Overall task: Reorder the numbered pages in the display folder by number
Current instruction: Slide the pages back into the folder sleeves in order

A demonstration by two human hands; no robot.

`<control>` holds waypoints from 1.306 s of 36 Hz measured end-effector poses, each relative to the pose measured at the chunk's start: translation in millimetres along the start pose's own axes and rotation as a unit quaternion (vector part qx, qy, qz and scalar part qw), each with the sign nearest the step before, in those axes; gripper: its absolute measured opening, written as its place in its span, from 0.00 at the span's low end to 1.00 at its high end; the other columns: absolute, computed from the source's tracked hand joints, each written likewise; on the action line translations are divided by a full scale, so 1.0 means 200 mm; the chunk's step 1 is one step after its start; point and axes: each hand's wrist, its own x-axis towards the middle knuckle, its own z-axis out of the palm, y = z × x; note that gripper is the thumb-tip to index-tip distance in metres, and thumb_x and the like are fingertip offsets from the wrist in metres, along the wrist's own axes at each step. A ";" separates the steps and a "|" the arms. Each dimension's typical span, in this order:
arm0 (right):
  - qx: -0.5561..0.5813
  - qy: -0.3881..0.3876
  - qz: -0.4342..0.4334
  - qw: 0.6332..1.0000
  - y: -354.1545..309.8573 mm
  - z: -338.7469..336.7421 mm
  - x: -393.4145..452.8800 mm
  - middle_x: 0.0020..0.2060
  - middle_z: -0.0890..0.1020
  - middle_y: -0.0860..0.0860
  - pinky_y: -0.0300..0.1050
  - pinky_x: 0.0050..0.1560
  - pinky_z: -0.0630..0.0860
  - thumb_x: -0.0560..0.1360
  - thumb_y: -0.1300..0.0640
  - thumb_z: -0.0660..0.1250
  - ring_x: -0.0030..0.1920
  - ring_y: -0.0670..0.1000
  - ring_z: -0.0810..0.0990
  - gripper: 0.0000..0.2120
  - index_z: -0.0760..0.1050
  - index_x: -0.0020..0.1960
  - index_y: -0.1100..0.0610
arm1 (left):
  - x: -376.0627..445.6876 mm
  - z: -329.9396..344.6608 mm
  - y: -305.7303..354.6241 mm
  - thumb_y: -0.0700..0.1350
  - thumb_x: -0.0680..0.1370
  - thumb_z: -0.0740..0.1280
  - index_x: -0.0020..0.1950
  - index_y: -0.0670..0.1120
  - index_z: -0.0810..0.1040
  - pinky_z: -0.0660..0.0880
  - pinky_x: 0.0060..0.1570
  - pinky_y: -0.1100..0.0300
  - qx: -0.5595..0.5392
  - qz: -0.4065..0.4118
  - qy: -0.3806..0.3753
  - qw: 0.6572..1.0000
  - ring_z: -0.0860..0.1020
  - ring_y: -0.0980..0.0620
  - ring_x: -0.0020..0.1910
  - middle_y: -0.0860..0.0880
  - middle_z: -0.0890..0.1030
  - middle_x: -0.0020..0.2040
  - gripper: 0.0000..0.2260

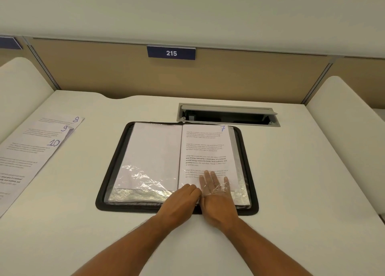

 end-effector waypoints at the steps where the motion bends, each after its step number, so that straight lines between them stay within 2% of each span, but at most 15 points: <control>1: -0.011 0.001 0.005 1.000 0.01 0.01 0.01 0.78 0.65 0.56 0.64 0.74 0.52 0.80 0.44 0.52 0.78 0.60 0.65 0.31 0.63 0.80 0.55 | 0.00 0.00 0.00 0.37 0.70 0.75 0.47 0.48 0.73 0.68 0.32 0.60 0.000 0.000 -0.001 1.000 0.71 0.51 0.39 0.51 0.76 0.42 0.13; 4: -0.018 0.001 0.017 1.000 0.02 0.02 0.01 0.80 0.61 0.57 0.70 0.73 0.52 0.81 0.43 0.50 0.80 0.61 0.59 0.31 0.58 0.82 0.51 | 0.00 0.00 0.00 0.37 0.70 0.75 0.47 0.49 0.73 0.66 0.33 0.62 0.004 0.001 0.000 1.000 0.72 0.52 0.39 0.51 0.76 0.42 0.14; 7: -0.013 0.008 0.021 1.000 0.02 0.03 0.00 0.81 0.60 0.57 0.69 0.73 0.52 0.82 0.43 0.49 0.80 0.61 0.59 0.31 0.56 0.83 0.50 | 0.00 -0.01 0.01 0.36 0.69 0.75 0.47 0.48 0.74 0.66 0.33 0.62 0.009 -0.001 0.000 1.000 0.72 0.52 0.39 0.51 0.76 0.42 0.15; 11: -0.001 0.043 0.030 0.999 0.03 0.03 -0.03 0.79 0.65 0.58 0.63 0.75 0.54 0.82 0.45 0.51 0.79 0.60 0.62 0.29 0.61 0.80 0.55 | 0.00 0.00 0.02 0.37 0.74 0.71 0.48 0.48 0.74 0.69 0.34 0.61 0.005 -0.008 0.009 1.000 0.73 0.51 0.40 0.51 0.77 0.43 0.09; 15: 0.024 0.100 0.027 0.994 0.04 -0.01 -0.10 0.74 0.73 0.59 0.58 0.77 0.64 0.84 0.48 0.48 0.74 0.59 0.72 0.27 0.69 0.76 0.60 | 0.01 0.02 0.01 0.43 0.78 0.65 0.53 0.47 0.74 0.74 0.39 0.58 0.014 -0.024 0.006 1.000 0.73 0.50 0.44 0.51 0.76 0.47 0.05; 19: 0.056 0.196 0.004 0.979 0.06 0.00 -0.17 0.69 0.78 0.61 0.56 0.69 0.75 0.87 0.52 0.48 0.69 0.59 0.77 0.25 0.74 0.72 0.64 | 0.03 0.02 0.03 0.39 0.73 0.72 0.52 0.47 0.75 0.75 0.38 0.59 0.020 -0.034 0.003 0.999 0.74 0.51 0.42 0.51 0.77 0.46 0.11; 22: 0.060 0.264 0.002 0.963 0.08 0.00 -0.22 0.59 0.84 0.59 0.53 0.60 0.82 0.88 0.50 0.50 0.60 0.58 0.84 0.25 0.80 0.65 0.64 | 0.04 0.01 0.05 0.35 0.67 0.75 0.51 0.47 0.75 0.76 0.36 0.60 0.030 -0.044 0.007 0.999 0.74 0.51 0.41 0.51 0.77 0.45 0.17; 24: 0.064 0.298 0.008 0.952 0.08 -0.01 -0.24 0.49 0.85 0.57 0.51 0.52 0.85 0.86 0.54 0.57 0.49 0.56 0.85 0.18 0.82 0.57 0.63 | 0.04 0.00 0.06 0.34 0.66 0.75 0.50 0.47 0.75 0.76 0.36 0.60 0.037 -0.047 0.012 0.998 0.74 0.51 0.41 0.50 0.77 0.45 0.17; 26: 0.081 0.317 0.032 0.944 0.08 -0.03 -0.25 0.44 0.83 0.55 0.50 0.45 0.85 0.80 0.61 0.69 0.44 0.55 0.84 0.04 0.81 0.52 0.61 | 0.04 -0.01 0.07 0.33 0.66 0.74 0.49 0.47 0.75 0.76 0.35 0.60 0.040 -0.051 0.016 0.998 0.74 0.51 0.40 0.50 0.77 0.44 0.17; 29: 0.141 0.303 0.099 0.937 0.07 -0.07 -0.25 0.45 0.81 0.55 0.49 0.41 0.85 0.70 0.62 0.80 0.43 0.55 0.83 0.16 0.76 0.53 0.59 | 0.03 -0.02 0.08 0.32 0.66 0.73 0.48 0.47 0.75 0.73 0.32 0.60 0.046 -0.063 0.013 0.997 0.73 0.51 0.38 0.50 0.76 0.42 0.16; 32: 0.194 0.286 0.172 0.923 0.07 -0.13 -0.25 0.51 0.79 0.54 0.49 0.42 0.85 0.71 0.61 0.79 0.48 0.55 0.83 0.23 0.70 0.59 0.55 | 0.02 -0.03 0.08 0.33 0.66 0.73 0.48 0.47 0.76 0.73 0.32 0.60 0.051 -0.065 0.009 0.997 0.73 0.51 0.37 0.50 0.76 0.41 0.15; 35: 0.227 0.264 0.251 0.903 0.10 -0.17 -0.24 0.56 0.75 0.51 0.47 0.44 0.85 0.76 0.57 0.75 0.51 0.52 0.81 0.21 0.68 0.63 0.54 | 0.01 -0.02 0.09 0.34 0.68 0.73 0.47 0.47 0.75 0.73 0.33 0.60 0.056 -0.067 -0.004 0.996 0.72 0.52 0.37 0.51 0.76 0.41 0.13; 38: 0.263 0.243 0.278 0.891 0.13 -0.19 -0.25 0.57 0.77 0.51 0.48 0.48 0.84 0.80 0.55 0.69 0.53 0.52 0.81 0.15 0.70 0.65 0.54 | 0.01 -0.01 0.10 0.36 0.71 0.72 0.48 0.48 0.74 0.75 0.35 0.60 0.054 -0.077 -0.015 0.995 0.71 0.52 0.38 0.51 0.76 0.43 0.11; 43: 0.352 0.197 0.322 0.856 0.17 -0.19 -0.26 0.49 0.84 0.50 0.47 0.47 0.83 0.84 0.58 0.62 0.46 0.51 0.82 0.12 0.73 0.67 0.53 | 0.00 -0.02 0.14 0.37 0.73 0.71 0.48 0.48 0.75 0.73 0.34 0.60 0.049 -0.068 -0.027 0.996 0.71 0.53 0.38 0.51 0.76 0.43 0.09; 47: 0.449 0.186 0.337 0.806 0.15 -0.21 -0.27 0.56 0.81 0.48 0.48 0.53 0.84 0.84 0.58 0.62 0.53 0.51 0.81 0.14 0.72 0.68 0.50 | -0.01 -0.03 0.16 0.36 0.71 0.71 0.43 0.48 0.73 0.63 0.32 0.61 0.046 -0.033 -0.019 0.998 0.67 0.53 0.35 0.52 0.74 0.39 0.10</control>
